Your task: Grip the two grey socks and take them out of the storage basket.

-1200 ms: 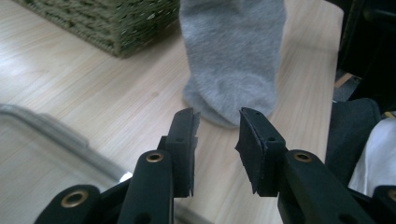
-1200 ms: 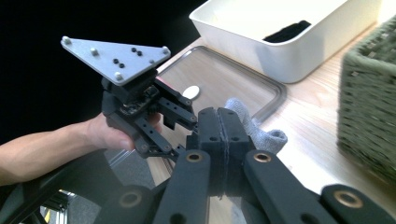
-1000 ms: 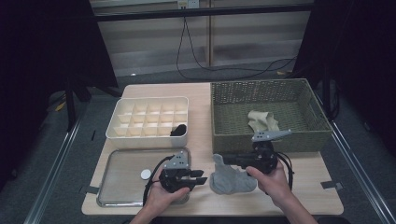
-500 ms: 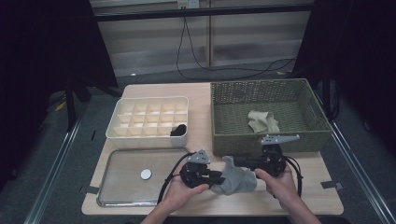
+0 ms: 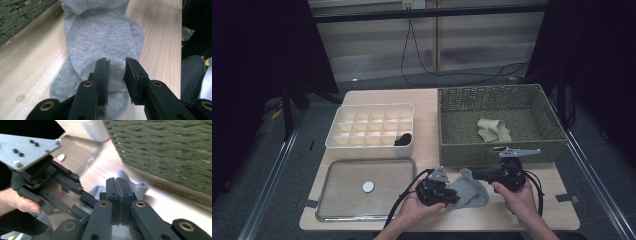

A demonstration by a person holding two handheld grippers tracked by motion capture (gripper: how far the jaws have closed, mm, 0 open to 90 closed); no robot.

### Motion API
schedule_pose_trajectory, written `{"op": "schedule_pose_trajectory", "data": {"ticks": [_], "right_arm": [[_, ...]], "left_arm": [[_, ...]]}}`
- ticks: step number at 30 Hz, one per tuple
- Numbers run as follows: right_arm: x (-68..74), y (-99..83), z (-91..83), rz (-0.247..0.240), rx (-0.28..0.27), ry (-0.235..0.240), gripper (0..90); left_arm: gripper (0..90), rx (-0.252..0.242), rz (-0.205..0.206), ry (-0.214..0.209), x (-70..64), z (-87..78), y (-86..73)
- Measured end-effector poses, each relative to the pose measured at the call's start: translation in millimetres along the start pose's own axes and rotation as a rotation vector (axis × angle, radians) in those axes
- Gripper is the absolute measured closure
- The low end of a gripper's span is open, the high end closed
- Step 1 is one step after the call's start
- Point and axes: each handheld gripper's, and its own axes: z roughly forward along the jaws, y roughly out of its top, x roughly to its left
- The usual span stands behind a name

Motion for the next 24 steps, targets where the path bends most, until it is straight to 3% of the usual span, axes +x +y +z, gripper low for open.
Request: {"op": "schedule_pose_trajectory", "data": {"ticks": [4,12,15,19,24], "right_arm": [[-7.7,-6.4,-7.3,-0.018,0.023,-0.062,89.6],[-31.2,-26.2,-24.2,0.047,0.023,-0.128,89.6],[-37.1,-32.5,-23.4,0.064,0.062,-0.131,89.2],[-40.1,-36.5,-19.2,0.049,0.110,-0.143,83.6],[-46.6,-33.5,-23.5,0.064,0.078,-0.150,79.9]], "left_arm": [[72.2,-0.006,-0.003,0.001,1.0,0.5,-1.6],[71.3,-0.026,-0.022,0.002,5.1,-4.3,-3.9],[71.2,-0.029,-0.034,0.003,6.3,-6.4,-4.1],[70.1,-0.035,-0.034,0.012,7.7,-12.6,-4.7],[68.9,-0.088,-0.071,0.020,12.4,-27.0,-8.1]]}}
